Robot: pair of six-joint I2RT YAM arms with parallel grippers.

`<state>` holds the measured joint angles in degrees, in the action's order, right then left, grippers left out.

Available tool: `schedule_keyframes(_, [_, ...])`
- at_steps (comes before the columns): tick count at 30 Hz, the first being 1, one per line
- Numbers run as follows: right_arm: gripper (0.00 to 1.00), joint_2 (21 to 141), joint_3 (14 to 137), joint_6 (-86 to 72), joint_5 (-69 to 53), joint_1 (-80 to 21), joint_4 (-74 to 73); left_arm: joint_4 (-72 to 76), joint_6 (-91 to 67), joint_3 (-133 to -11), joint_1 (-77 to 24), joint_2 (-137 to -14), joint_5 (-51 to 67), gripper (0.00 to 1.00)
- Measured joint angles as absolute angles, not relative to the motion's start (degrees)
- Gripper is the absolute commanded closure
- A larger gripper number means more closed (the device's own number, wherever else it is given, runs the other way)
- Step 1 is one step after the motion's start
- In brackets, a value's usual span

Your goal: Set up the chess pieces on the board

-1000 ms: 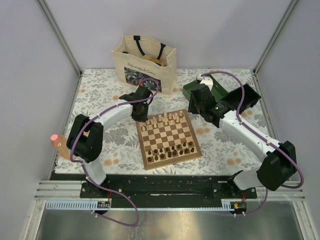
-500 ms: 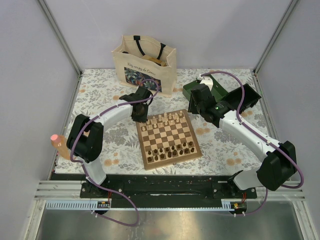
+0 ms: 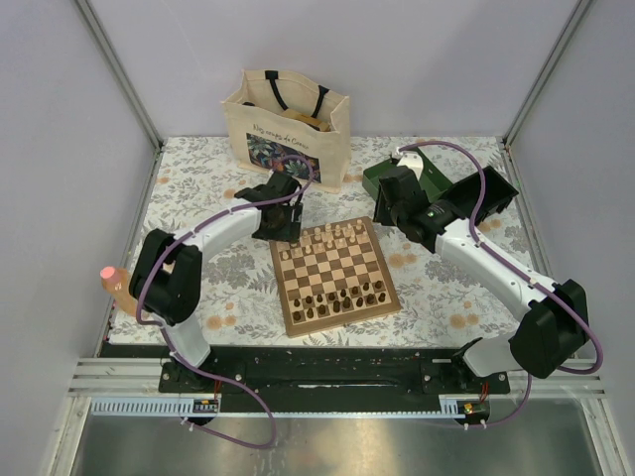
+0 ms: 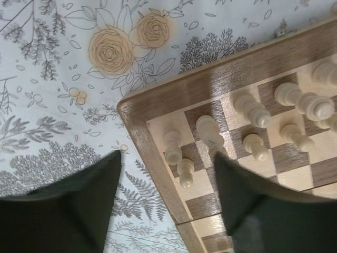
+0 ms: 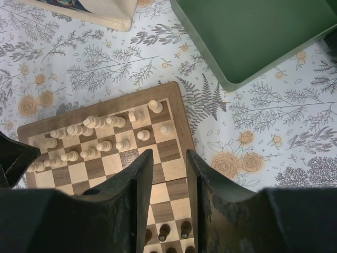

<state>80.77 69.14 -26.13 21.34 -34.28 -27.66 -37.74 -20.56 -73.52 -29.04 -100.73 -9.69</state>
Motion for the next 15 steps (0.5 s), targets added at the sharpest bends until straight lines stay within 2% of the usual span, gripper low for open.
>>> schedule_keyframes(1, [0.59, 80.77, 69.14, -26.0, 21.34, -34.17, -27.66, -37.85, -20.38, -73.45, -29.02, -100.2, -9.87, 0.01])
schedule_keyframes(4, [0.53, 80.75, 69.14, -25.76, 21.43, -33.3, -27.7, -38.09, -21.17, -73.03, -28.99, -96.62, -11.11, 0.01])
schedule_keyframes(5, [0.43, 80.75, 69.14, -25.71, 21.47, -32.82, -27.7, -38.13, -21.26, -72.95, -28.93, -94.56, -11.75, 0.01])
schedule_keyframes(10, [0.12, 80.23, 68.9, -25.87, 21.58, -27.86, -28.25, -37.93, -21.65, -72.95, -27.05, -85.86, -12.91, 0.01])
schedule_keyframes(13, [0.01, 78.5, 67.4, -26.24, 21.85, -23.75, -28.36, -37.74, -22.98, -72.64, -22.83, -82.39, -11.79, 0.01])
schedule_keyframes(15, [0.01, 76.44, 65.39, -26.68, 21.98, -20.23, -28.53, -37.34, -24.29, -71.29, -18.63, -80.55, -10.7, 0.01])
